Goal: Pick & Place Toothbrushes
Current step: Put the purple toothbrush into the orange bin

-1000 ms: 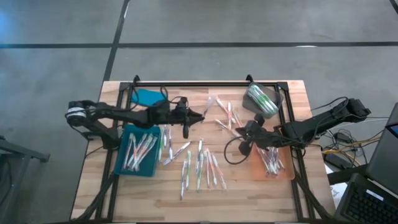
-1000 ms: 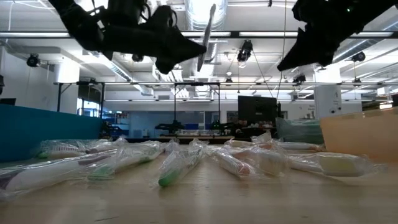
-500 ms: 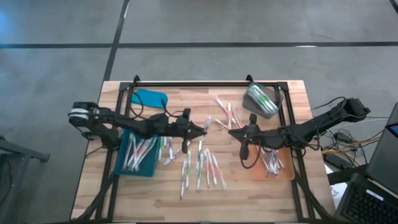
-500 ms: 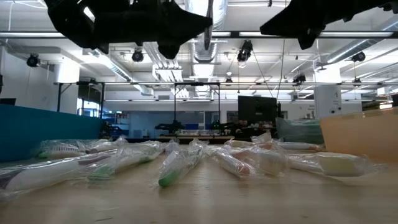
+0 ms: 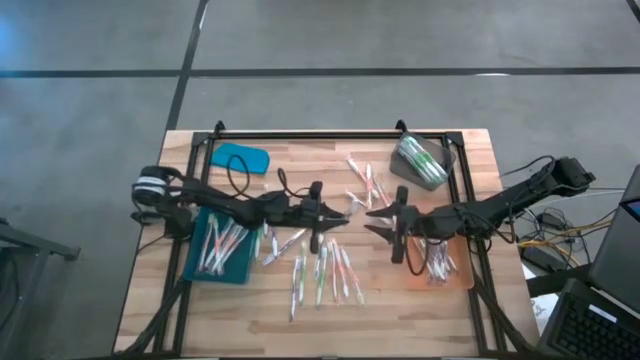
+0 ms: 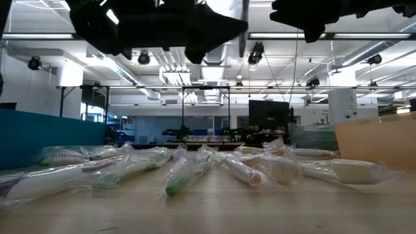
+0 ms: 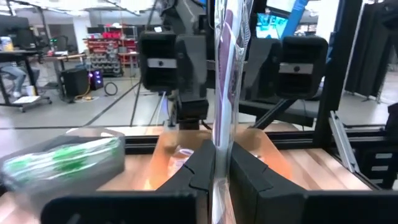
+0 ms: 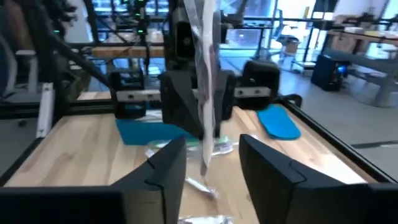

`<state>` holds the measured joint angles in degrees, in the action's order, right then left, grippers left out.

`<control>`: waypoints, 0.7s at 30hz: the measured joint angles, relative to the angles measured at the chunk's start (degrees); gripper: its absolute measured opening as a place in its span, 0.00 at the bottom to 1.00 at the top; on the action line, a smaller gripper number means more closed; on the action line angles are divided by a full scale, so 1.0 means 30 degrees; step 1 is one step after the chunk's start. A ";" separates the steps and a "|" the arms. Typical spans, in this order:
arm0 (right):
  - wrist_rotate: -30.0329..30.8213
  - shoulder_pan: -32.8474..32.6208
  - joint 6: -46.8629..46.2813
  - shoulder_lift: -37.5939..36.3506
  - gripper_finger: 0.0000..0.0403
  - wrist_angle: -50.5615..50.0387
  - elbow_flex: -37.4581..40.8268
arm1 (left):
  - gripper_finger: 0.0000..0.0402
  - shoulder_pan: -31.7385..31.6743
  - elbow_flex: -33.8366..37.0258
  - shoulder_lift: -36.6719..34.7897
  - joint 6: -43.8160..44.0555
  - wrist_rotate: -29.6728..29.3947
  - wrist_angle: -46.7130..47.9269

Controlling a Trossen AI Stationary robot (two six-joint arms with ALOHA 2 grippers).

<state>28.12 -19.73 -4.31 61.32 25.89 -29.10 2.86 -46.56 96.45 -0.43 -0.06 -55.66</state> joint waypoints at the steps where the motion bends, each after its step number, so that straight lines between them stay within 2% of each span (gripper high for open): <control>1: -0.0335 0.0000 0.0010 0.0000 0.38 0.0018 -0.0014 | 0.07 0.0070 -0.0328 0.0311 -0.0190 0.0044 0.0027; 12: -0.0548 -0.0051 -0.0001 0.0000 0.51 0.0007 -0.0007 | 0.07 0.0333 -0.2713 0.2522 -0.0800 0.0372 0.0042; 17: -0.0542 -0.0051 -0.0001 0.0000 0.51 0.0014 0.0007 | 0.07 0.0390 -0.3631 0.3205 -0.0793 0.0707 0.0074; 21: -0.0541 -0.0051 0.0091 0.0007 0.46 0.0002 0.0030 | 0.07 0.0390 -0.3948 0.3559 -0.0793 0.0841 0.0193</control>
<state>26.50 -19.88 -4.04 61.34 25.90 -29.02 4.03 -58.40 107.13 -2.81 2.46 -55.08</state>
